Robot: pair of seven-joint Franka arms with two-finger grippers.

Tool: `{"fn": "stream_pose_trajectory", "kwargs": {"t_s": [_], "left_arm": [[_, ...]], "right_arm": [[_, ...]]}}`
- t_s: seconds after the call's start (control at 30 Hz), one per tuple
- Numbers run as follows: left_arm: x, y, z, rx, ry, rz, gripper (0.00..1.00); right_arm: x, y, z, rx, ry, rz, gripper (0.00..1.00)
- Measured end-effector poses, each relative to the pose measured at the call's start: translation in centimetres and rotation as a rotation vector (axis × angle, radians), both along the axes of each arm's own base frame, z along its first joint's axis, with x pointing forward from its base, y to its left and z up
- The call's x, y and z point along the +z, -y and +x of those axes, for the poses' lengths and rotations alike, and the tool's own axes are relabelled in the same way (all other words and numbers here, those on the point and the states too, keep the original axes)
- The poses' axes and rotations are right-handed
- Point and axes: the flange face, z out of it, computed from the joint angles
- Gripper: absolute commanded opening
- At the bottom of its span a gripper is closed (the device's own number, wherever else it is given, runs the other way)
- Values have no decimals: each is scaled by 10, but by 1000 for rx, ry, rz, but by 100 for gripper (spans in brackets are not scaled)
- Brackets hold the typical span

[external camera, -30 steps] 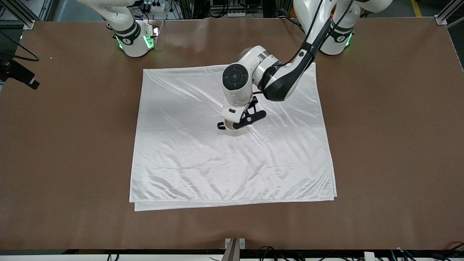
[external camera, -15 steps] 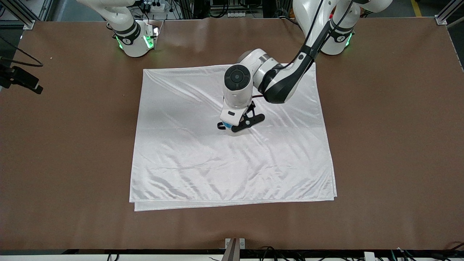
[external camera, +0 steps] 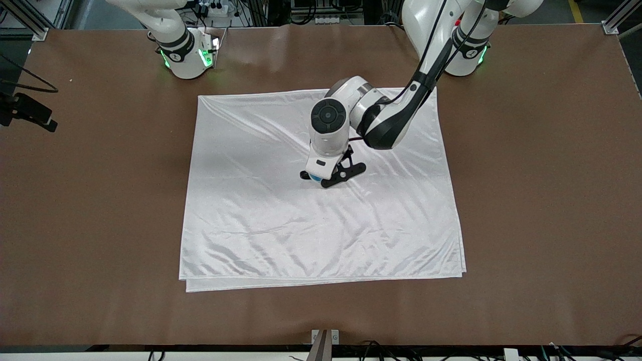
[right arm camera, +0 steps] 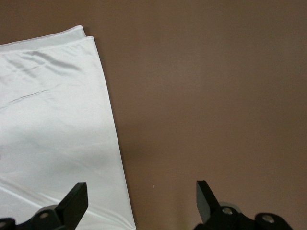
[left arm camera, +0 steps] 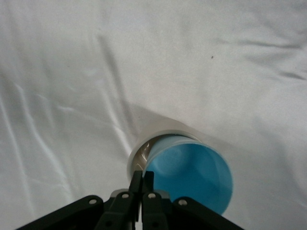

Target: Place blue cup into white mug on cloth

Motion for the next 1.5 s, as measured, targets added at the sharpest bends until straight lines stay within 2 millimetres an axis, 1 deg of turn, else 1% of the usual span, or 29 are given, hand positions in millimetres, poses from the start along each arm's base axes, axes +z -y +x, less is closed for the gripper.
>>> {"fn": "stream_pose_trajectory", "kwargs": {"t_s": [0.43, 0.47, 0.5, 0.53, 0.57, 0.63, 0.67, 0.97, 1.1, 1.2, 1.3, 1.4, 1.5], "left_arm": [[-15, 0, 0, 1, -9, 8, 0], [-16, 0, 0, 1, -10, 9, 2], [-17, 0, 0, 1, -11, 11, 10], [-18, 0, 0, 1, -13, 12, 20], [-20, 0, 0, 1, -14, 13, 37], [-22, 0, 0, 1, -15, 15, 84], [-22, 0, 0, 1, -16, 15, 100], [-20, 1, 0, -7, -4, 17, 100], [-12, 1, 2, -6, 6, 8, 100], [3, -2, 7, 1, 21, -2, 100], [25, -12, 17, 21, 41, -15, 100], [52, -33, 35, 53, 61, -27, 100], [79, -64, 54, 62, 69, -29, 100]], "right_arm": [[0, 0, 4, 3, 2, 0, 100], [0, 0, 4, 3, 2, 0, 100], [0, 0, 4, 3, 1, 0, 100], [0, 0, 4, 3, 1, 0, 100], [0, 0, 4, 3, 1, 0, 100], [-1, 0, 4, 2, 1, 0, 100], [-1, 0, 4, 2, 1, 0, 100], [-1, 0, 4, 2, 1, 0, 100], [-1, 0, 4, 2, 1, 0, 100], [-1, 0, 4, 2, 1, 0, 100], [-1, 0, 4, 2, 1, 0, 100], [-1, 1, 4, 2, 1, 0, 100], [-1, 1, 4, 2, 1, 0, 100]]}}
